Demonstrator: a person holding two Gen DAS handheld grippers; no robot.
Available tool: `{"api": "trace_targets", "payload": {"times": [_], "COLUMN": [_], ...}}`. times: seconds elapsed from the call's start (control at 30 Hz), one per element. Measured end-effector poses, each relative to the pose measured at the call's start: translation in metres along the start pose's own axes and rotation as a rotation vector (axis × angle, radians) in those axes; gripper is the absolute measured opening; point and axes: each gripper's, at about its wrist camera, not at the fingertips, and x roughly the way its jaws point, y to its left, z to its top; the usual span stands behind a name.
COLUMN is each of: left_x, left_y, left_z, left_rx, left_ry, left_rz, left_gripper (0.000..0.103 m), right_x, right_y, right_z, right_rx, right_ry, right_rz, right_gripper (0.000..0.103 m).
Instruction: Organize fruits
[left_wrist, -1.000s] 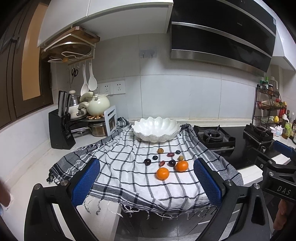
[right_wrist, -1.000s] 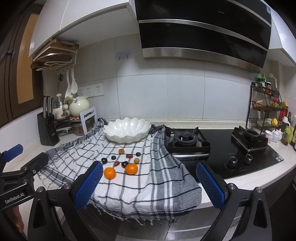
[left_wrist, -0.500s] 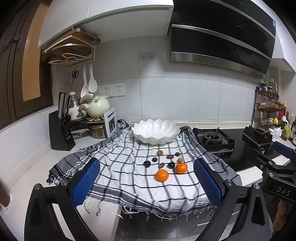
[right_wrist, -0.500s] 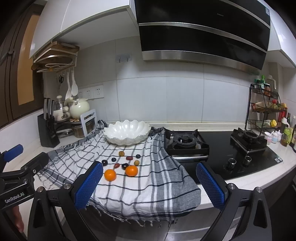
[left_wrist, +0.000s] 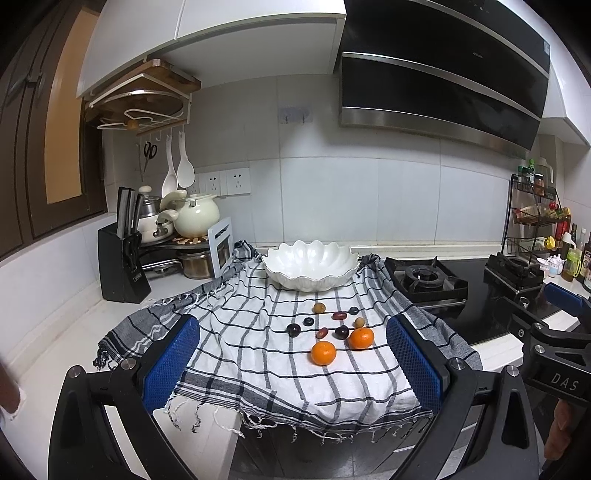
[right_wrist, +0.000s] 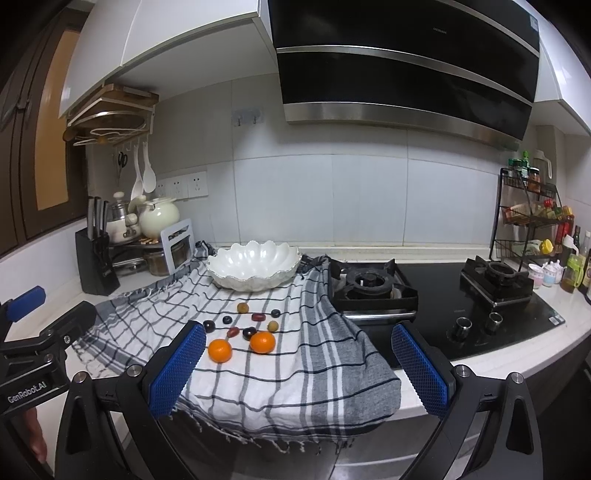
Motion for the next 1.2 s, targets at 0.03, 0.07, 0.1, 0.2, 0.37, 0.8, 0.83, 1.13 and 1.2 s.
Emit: {"api": "trace_targets", "payload": {"times": [0.03,0.07,0.1,0.2,0.37,0.8,0.83,1.13,1.2], "left_x": [0.0,0.0,0.0,0.0,0.0,0.008,0.01,0.039,0.047], "left_y": [0.0,0.0,0.0,0.0,-0.002,-0.012,-0.013,-0.018,-0.018], "left_z": [0.0,0.0,0.0,0.0,0.0,-0.004,-0.005,-0.016,-0.018], "left_rx": [0.0,0.0,0.0,0.0,0.001,0.001,-0.002,-0.002,0.006], "left_ry": [0.001,0.0,-0.001,-0.001,-0.002,0.019,0.022,0.081,0.094], "left_rz": [-0.001,0.0,0.0,-0.002,-0.003,-0.008,-0.009,-0.023,-0.022], "left_gripper": [0.103,0.103,0.103,0.103,0.103,0.103,0.103,0.101,0.099], "right_x": [0.0,0.0,0.0,0.0,0.0,0.006,0.009,0.036,0.045], "right_y": [0.0,0.0,0.0,0.0,0.0,-0.006,-0.008,-0.012,-0.01], "right_z": [0.0,0.0,0.0,0.0,0.0,0.0,0.0,-0.01,-0.01], "right_rx": [0.0,0.0,0.0,0.0,0.002,0.007,0.008,-0.007,-0.019], "right_ry": [0.0,0.0,0.0,0.0,0.0,0.016,0.02,0.055,0.061], "right_rz": [-0.001,0.0,0.0,-0.001,-0.002,0.012,0.016,0.06,0.071], "right_gripper": [0.102,0.102,0.102,0.102,0.102,0.102,0.102,0.098,0.097]}}
